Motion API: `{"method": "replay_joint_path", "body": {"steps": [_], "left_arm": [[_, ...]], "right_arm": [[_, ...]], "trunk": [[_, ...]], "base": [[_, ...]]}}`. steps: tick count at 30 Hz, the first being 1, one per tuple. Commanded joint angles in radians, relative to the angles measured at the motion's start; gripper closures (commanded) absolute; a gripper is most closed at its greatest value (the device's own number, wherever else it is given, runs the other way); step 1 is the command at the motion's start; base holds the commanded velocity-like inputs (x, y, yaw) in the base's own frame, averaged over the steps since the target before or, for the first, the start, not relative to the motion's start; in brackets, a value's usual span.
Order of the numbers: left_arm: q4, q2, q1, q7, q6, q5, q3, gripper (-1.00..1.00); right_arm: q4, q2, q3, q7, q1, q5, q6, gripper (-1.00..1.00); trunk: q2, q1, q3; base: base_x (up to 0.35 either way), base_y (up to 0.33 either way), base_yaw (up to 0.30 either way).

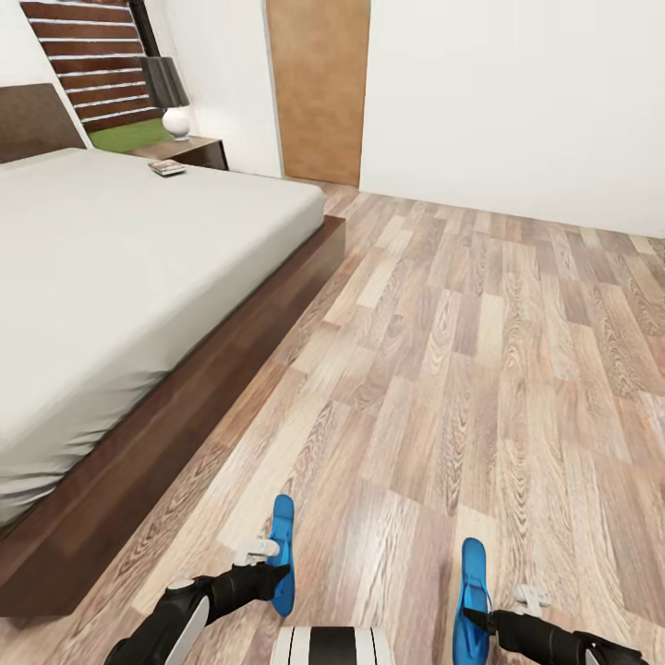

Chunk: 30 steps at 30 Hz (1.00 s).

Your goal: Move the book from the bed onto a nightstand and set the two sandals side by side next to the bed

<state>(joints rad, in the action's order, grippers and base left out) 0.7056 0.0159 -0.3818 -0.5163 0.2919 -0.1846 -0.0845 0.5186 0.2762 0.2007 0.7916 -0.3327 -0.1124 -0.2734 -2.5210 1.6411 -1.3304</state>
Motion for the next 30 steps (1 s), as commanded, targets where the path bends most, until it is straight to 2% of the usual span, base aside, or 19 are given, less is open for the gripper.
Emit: {"method": "replay_joint_path", "body": {"steps": [1, 6, 9, 26, 27, 30], "left_arm": [[0.0, 0.001, 0.0, 0.002, 0.007, -0.009, -0.004, 1.0], [-0.002, 0.001, 0.0, 0.001, 0.006, -0.009, -0.004, 1.0], [-0.003, 0.0, 0.0, 0.001, 0.006, -0.009, -0.004, 1.0], [-0.028, -0.004, 0.0, 0.001, 0.006, -0.008, -0.007, 1.0], [-0.074, -0.004, 0.0, 0.001, 0.002, -0.005, -0.008, 1.0], [-0.104, -0.007, 0.0, 0.001, -0.024, -0.004, -0.01, 1.0]], "right_arm": [[-0.005, -0.001, 0.002, 0.003, 0.0, -0.013, -0.004, 1.0], [-0.066, -0.001, 0.002, 0.003, 0.001, -0.025, 0.086, 1.0], [-0.083, -0.001, 0.002, 0.004, 0.001, -0.028, 0.107, 1.0], [-0.094, -0.006, 0.0, 0.002, 0.001, -0.024, 0.123, 1.0], [-0.094, -0.006, 0.0, 0.003, 0.001, -0.024, 0.123, 1.0], [-0.117, -0.003, 0.001, 0.004, 0.002, -0.026, 0.123, 1.0]], "trunk": [[0.0, -0.001, 0.003], [0.001, -0.003, 0.023], [0.002, -0.004, 0.034], [0.006, -0.012, 0.1], [0.006, -0.012, 0.104], [0.007, -0.014, 0.115]], "base": [[0.0, 0.0, 0.0], [0.0, 0.0, 0.0], [0.0, 0.0, 0.0], [0.0, 0.0, 0.0], [0.0, 0.0, 0.0], [0.0, 0.0, 0.0]]}}
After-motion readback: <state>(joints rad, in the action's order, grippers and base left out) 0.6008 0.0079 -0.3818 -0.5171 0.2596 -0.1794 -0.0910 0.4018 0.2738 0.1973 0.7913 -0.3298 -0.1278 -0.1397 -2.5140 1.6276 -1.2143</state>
